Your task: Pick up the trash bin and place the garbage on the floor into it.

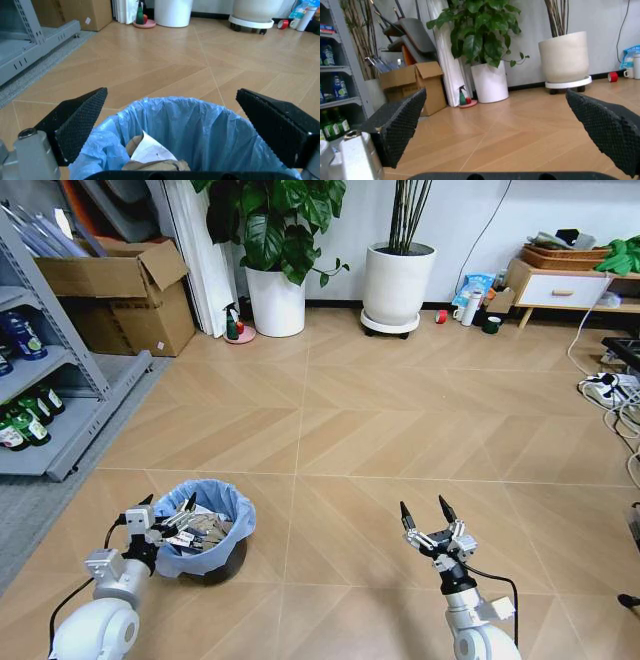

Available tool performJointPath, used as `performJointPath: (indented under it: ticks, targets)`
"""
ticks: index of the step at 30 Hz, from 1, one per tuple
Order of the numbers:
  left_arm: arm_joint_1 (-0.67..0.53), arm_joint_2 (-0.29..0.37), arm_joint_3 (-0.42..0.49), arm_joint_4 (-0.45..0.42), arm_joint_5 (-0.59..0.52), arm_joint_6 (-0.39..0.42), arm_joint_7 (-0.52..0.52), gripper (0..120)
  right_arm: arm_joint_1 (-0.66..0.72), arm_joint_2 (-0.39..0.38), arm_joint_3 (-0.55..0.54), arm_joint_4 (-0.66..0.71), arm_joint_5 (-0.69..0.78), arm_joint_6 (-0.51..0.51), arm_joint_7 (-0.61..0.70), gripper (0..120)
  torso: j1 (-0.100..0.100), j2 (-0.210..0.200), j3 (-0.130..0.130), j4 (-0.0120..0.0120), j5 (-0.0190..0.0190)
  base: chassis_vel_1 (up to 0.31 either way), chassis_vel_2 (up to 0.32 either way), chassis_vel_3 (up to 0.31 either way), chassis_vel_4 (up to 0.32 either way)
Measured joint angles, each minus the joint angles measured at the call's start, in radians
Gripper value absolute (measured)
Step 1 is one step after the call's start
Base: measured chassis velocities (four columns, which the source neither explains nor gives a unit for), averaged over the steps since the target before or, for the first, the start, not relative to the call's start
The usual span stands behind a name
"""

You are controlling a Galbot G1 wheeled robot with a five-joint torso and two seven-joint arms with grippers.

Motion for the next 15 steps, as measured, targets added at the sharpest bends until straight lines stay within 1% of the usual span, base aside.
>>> performJointPath:
  ticks: [15]
  targets:
    - [0.000,0.001,0.000,0.000,-0.001,0.001,-0.001,100,0.000,0.000,0.001,0.001,0.001,-0.001,0.001,100,0.000,0.000,0.000,0.0000,0.0000,0.000,0.000,0.000,0.000]
